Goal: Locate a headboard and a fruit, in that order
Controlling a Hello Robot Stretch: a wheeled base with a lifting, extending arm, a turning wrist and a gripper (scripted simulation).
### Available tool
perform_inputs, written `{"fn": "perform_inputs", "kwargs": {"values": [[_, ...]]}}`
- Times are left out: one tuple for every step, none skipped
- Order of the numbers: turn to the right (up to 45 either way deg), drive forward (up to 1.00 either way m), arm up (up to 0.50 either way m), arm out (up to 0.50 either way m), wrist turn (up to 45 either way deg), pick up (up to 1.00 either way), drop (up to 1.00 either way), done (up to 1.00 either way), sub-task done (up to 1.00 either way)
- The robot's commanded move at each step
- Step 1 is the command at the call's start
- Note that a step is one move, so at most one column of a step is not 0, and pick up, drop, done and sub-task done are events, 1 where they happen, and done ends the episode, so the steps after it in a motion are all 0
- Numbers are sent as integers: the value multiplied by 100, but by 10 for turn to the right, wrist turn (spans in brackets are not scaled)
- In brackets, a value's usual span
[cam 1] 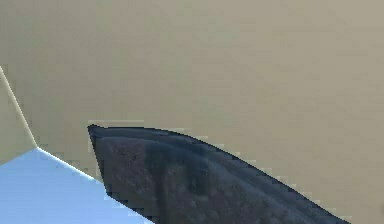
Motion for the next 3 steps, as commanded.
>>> {"fn": "perform_inputs", "kwargs": {"values": [[0, 0, 0, 0, 0, 0, 0, 0, 100], [450, 0, 0, 0, 0, 0, 0, 0, 0], [390, 0, 0, 0, 0, 0, 0, 0, 0]]}}
